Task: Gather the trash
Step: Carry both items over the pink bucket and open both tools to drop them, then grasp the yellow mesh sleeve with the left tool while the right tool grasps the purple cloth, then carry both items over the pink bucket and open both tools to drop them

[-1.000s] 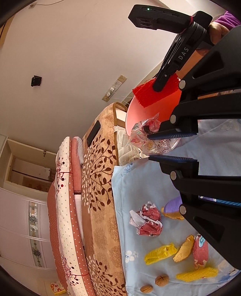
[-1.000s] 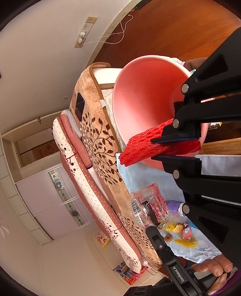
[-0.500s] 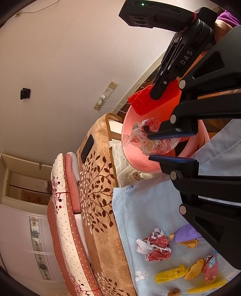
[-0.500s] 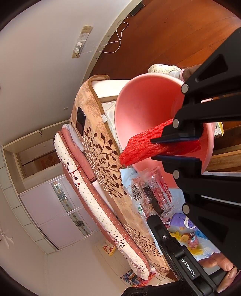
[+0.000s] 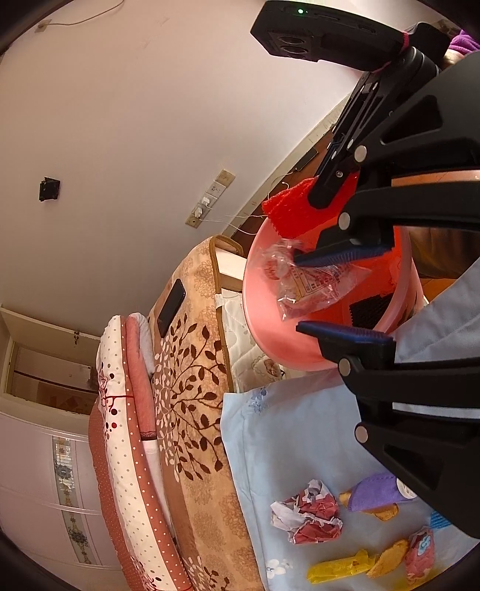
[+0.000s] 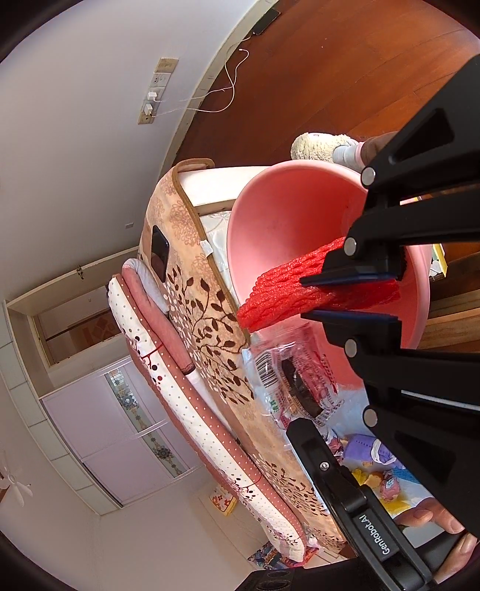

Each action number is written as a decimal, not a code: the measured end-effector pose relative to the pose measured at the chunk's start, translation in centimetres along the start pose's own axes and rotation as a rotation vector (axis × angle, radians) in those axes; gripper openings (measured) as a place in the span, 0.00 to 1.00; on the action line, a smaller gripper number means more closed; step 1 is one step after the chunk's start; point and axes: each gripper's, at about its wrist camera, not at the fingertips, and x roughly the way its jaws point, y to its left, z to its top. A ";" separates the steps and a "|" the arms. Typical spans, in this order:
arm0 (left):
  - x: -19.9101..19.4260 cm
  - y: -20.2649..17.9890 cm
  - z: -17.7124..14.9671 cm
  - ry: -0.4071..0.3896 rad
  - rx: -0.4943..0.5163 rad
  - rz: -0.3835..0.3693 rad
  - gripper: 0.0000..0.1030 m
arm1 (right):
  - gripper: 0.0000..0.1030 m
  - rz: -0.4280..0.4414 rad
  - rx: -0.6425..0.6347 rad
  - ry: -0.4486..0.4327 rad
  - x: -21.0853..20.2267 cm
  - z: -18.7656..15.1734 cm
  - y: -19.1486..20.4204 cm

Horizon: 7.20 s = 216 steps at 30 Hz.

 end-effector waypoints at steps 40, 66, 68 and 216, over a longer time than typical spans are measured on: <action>-14.3 12.7 -1.4 -0.156 -0.157 0.254 0.41 | 0.53 0.096 -0.183 0.017 -1.2 -2.8 9.1; -16.1 21.8 -10.0 0.060 -0.206 0.444 0.41 | 0.53 0.151 -0.289 0.179 3.1 -6.5 15.7; -15.5 22.5 -10.4 0.074 -0.259 0.444 0.41 | 0.53 0.154 -0.286 0.189 3.4 -6.6 15.8; -2.9 0.3 -1.8 0.006 0.015 -0.061 0.37 | 0.52 -0.079 -0.030 -0.008 -1.7 -1.8 1.6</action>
